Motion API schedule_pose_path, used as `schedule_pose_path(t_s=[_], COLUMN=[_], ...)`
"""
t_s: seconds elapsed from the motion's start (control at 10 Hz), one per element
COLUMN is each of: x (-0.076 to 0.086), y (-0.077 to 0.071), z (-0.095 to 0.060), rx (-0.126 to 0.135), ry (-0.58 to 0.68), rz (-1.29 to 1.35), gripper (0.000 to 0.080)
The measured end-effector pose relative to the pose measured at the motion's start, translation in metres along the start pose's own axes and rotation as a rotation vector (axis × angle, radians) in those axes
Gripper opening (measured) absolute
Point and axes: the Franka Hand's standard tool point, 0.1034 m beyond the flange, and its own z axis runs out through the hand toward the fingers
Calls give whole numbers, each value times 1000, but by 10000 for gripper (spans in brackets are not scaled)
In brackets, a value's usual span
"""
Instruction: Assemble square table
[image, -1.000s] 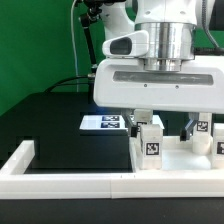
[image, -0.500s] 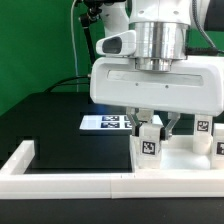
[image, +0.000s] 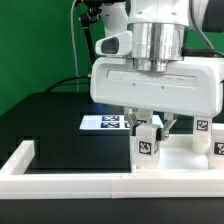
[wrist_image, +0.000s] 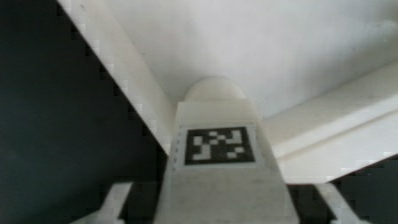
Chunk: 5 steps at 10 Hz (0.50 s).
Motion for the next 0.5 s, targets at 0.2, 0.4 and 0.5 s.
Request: schedule_pose_path(t_s=[0.2, 0.4, 0.5], x=[0, -1, -1], y=[0, 2, 4], z=[0, -13, -27], rx=[0, 13, 29], ry=[0, -35, -46], rz=[0, 17, 25], gripper=[298, 427, 567])
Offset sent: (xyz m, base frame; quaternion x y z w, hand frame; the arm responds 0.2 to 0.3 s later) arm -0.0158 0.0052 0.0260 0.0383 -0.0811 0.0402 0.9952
